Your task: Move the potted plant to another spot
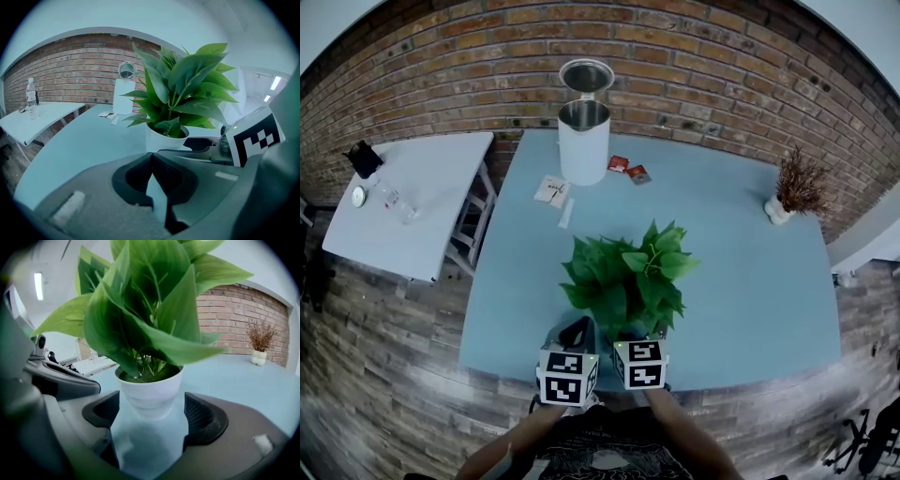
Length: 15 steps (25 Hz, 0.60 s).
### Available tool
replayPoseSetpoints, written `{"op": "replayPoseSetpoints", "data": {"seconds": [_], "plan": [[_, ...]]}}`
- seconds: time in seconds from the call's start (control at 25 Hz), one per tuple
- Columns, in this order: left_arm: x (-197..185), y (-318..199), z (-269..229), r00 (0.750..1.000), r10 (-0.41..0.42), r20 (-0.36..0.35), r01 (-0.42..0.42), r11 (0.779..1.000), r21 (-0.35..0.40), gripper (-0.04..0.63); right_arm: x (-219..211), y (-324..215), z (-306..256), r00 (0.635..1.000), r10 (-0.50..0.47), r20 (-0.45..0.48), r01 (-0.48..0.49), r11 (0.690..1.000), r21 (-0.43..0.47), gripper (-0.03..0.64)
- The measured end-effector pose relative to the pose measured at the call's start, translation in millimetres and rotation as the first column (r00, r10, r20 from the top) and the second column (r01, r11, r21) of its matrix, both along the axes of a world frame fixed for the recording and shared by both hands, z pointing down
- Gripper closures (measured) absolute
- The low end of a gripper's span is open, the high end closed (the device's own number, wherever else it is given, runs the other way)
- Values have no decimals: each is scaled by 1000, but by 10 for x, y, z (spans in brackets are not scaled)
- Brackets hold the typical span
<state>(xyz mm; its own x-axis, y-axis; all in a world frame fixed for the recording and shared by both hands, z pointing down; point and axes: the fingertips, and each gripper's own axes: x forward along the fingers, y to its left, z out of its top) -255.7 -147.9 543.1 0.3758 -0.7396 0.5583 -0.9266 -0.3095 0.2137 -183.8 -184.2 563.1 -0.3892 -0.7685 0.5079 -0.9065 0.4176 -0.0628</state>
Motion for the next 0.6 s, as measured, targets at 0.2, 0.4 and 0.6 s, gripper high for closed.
{"op": "replayPoseSetpoints", "data": {"seconds": [0.2, 0.4, 0.6], "plan": [[125, 22, -55, 1000, 6, 5, -6, 1000, 13, 597, 93, 65, -49, 1000, -6, 3, 6, 1000, 8, 237], [272, 111, -60, 1000, 11, 17, -11, 1000, 17, 597, 205, 165, -72, 1000, -19, 7, 19, 1000, 14, 302], [463, 191, -108, 1000, 12, 21, -13, 1000, 22, 597, 371, 280, -128, 1000, -26, 16, 26, 999, 22, 383]]}}
